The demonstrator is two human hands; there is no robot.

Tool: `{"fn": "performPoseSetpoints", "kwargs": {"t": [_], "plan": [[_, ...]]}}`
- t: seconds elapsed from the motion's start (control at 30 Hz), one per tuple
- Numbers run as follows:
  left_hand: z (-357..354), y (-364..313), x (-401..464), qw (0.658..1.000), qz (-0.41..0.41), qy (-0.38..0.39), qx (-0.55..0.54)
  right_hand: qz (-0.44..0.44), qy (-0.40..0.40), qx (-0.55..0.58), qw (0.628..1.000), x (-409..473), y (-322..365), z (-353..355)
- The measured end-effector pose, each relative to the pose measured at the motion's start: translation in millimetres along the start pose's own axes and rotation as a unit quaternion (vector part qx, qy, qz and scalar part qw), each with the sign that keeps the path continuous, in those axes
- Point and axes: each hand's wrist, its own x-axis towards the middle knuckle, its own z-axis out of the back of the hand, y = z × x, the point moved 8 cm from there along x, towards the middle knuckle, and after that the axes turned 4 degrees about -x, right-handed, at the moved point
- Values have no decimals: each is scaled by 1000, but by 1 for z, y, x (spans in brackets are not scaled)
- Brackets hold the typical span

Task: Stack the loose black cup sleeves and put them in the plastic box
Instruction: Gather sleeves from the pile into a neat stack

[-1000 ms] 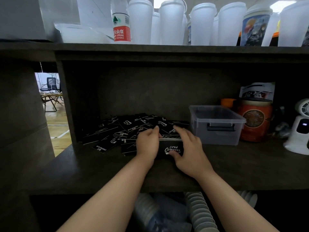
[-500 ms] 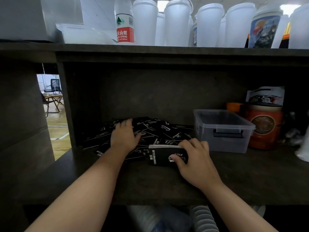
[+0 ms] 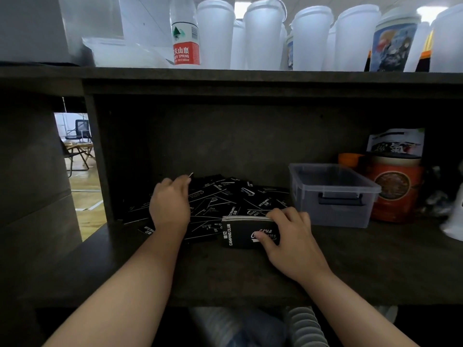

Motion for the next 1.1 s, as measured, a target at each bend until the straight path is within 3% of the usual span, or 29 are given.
{"fn": "performPoseSetpoints", "kwargs": {"t": [0.2, 0.33, 0.43, 0.57, 0.77, 0.83, 0.97, 1.1], "plan": [[2, 17, -5, 989, 111, 21, -91, 15, -4, 23, 1000, -1, 3, 2], [1, 8, -8, 974, 119, 34, -188, 14, 8, 26, 1000, -1, 3, 0], [-2, 4, -10, 972, 132, 52, -188, 13, 6, 34, 999, -2, 4, 2], [-6, 5, -11, 933, 207, 75, -285, 14, 15, 38, 999, -2, 6, 3], [-17, -34, -54, 869, 197, 248, -381, -34, 8, 76, 996, -1, -2, 3], [-13, -46, -67, 863, 200, 253, -390, -40, 5, 83, 996, 0, -3, 3], [-23, -60, -96, 827, 296, 265, -398, -11, 19, 52, 998, 0, 1, 0], [-21, -69, -101, 844, 317, 150, -407, 26, 8, 16, 1000, -1, 5, 1]]}}
